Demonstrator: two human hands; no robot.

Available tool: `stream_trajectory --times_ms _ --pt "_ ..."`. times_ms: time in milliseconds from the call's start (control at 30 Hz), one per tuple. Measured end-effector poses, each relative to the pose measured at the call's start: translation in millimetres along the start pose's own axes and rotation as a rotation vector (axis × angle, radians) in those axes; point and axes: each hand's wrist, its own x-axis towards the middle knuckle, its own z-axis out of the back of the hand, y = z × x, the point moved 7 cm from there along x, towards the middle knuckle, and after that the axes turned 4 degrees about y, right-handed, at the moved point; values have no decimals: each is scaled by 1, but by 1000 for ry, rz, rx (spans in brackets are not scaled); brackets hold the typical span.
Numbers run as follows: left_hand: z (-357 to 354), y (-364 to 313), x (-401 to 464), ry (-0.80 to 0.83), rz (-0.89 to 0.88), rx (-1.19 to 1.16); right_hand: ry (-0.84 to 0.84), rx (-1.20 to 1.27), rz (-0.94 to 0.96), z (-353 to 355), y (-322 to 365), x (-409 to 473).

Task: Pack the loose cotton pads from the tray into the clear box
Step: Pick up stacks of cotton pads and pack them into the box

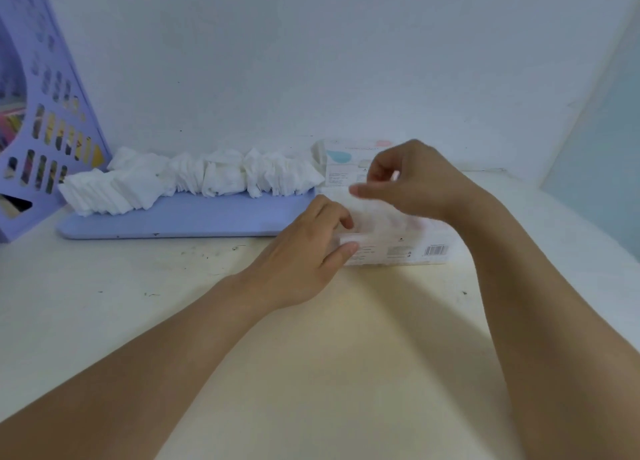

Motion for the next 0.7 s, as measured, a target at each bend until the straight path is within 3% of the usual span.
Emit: stream_trajectory --times_ms 67,233,400,500,567,700 --pt "3 5 -1 -32 38 -51 15 119 62 4 12 -3" --pt "4 9 1 -46 57 -105 335 -131 -66 -46 13 -6" --pt "4 9 3 -52 54 -91 357 -282 -267 -42 2 -5" --pt "0 7 4 -44 53 -94 361 -266 -251 -44 -2 -5" --pt "1 8 3 -42 46 -106 251 -163 -140 -40 6 -3" --pt "26 16 0 -195 128 -322 -243 207 158 -8 37 -7"
